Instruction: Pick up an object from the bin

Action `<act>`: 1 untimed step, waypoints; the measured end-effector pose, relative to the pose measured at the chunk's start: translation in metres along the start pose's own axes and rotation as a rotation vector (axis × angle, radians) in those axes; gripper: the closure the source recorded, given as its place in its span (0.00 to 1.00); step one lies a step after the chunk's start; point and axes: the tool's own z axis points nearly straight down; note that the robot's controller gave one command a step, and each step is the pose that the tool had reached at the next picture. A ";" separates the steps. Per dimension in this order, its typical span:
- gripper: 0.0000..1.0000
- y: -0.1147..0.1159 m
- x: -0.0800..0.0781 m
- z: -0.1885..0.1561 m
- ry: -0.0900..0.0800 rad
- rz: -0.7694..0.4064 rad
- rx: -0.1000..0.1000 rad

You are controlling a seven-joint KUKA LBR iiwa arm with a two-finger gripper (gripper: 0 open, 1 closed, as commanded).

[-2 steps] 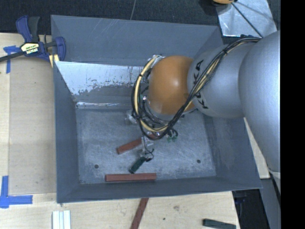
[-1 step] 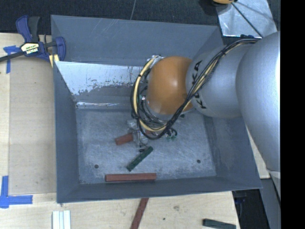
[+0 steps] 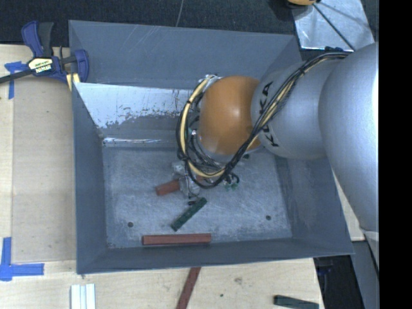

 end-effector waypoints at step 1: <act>1.00 0.000 0.001 -0.004 0.005 0.000 0.000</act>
Offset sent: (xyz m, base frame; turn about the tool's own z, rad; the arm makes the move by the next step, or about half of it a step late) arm -0.0001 0.0000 0.0332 0.0000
